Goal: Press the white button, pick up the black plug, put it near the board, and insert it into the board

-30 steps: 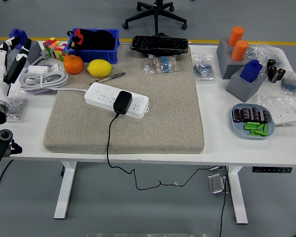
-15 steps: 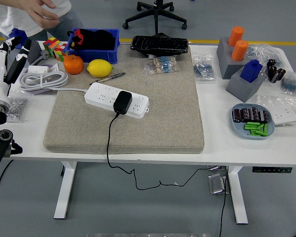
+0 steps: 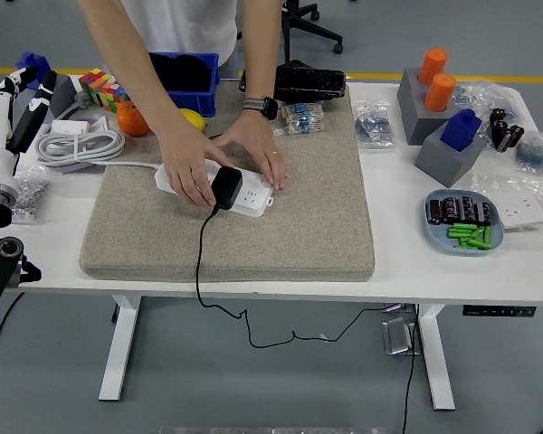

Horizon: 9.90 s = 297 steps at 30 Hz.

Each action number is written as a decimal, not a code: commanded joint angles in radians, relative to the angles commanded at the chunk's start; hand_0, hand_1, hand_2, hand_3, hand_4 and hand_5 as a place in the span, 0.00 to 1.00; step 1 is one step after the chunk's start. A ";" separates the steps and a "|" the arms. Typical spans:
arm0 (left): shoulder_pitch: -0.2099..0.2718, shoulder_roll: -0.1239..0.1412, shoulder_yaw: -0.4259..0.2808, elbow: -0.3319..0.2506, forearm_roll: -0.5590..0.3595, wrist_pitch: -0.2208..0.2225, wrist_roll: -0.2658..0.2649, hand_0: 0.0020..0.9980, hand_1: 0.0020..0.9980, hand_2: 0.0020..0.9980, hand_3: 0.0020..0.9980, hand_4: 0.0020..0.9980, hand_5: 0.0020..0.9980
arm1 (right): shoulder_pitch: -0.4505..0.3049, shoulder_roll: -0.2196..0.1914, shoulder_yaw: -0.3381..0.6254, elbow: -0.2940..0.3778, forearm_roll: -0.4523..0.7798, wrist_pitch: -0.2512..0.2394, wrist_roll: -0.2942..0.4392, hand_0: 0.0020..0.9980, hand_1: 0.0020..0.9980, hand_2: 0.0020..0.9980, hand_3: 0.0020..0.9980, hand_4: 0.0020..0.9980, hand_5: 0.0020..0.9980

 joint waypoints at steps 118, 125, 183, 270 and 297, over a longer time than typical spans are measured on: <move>-0.100 -0.042 0.515 0.182 0.294 -0.059 0.446 0.72 0.65 0.62 0.79 1.00 0.21 | -0.004 0.003 -0.013 -0.001 0.021 0.004 0.013 0.83 0.71 0.70 0.66 0.79 0.45; -0.106 -0.044 0.530 0.197 0.276 -0.031 0.428 0.46 0.52 0.53 0.74 0.99 0.16 | -0.005 0.004 -0.016 -0.001 0.021 0.002 0.013 0.83 0.71 0.70 0.66 0.79 0.45; -0.129 -0.058 0.527 0.172 0.274 0.090 0.317 0.26 0.25 0.30 0.52 0.80 0.00 | -0.006 0.007 -0.013 -0.002 0.014 -0.002 0.020 0.82 0.71 0.70 0.65 0.77 0.44; -0.278 -0.181 0.587 0.389 0.299 0.123 0.387 0.25 0.24 0.29 0.52 0.82 0.00 | -0.006 0.006 -0.030 -0.005 0.023 -0.002 0.023 0.82 0.70 0.70 0.65 0.77 0.43; -0.270 -0.190 0.595 0.395 0.289 0.115 0.397 0.24 0.34 0.32 0.52 0.85 0.00 | -0.006 0.008 -0.028 -0.007 0.021 -0.002 0.023 0.82 0.70 0.70 0.65 0.77 0.43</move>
